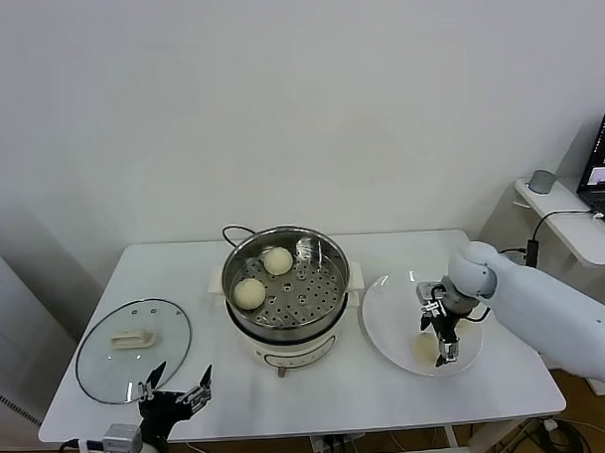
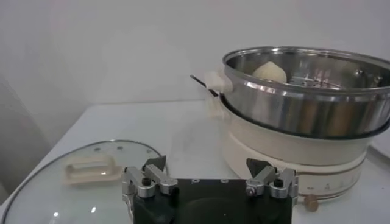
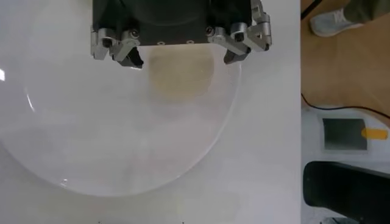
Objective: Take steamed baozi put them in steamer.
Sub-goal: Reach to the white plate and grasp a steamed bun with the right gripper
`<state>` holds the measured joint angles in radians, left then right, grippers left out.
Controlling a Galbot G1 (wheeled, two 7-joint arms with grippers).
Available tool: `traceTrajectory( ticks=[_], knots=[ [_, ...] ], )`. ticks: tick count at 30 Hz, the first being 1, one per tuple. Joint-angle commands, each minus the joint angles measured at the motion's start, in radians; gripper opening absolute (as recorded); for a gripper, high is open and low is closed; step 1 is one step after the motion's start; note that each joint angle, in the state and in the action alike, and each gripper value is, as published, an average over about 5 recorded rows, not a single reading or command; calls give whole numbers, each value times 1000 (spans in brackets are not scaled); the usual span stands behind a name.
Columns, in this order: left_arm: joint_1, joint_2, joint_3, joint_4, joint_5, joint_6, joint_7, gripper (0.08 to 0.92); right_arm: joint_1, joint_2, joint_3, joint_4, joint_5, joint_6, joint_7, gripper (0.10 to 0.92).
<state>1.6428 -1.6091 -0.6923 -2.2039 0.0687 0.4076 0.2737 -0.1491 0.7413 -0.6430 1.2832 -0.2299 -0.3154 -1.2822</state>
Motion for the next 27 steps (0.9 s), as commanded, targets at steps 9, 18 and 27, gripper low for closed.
traceTrajectory(
  ticks=[9, 18, 27],
  knots=[
    [3, -49, 0, 5, 2, -4, -1, 823, -20, 15, 4, -9, -39, -3, 9, 823],
    [1, -49, 2, 8, 2, -3, -1, 823, -24, 18, 11, -17, -37, -9, 16, 729],
    [-11, -49, 3, 14, 4, -3, 1, 823, 55, -19, -19, -7, -2, -12, 10, 508]
  ],
)
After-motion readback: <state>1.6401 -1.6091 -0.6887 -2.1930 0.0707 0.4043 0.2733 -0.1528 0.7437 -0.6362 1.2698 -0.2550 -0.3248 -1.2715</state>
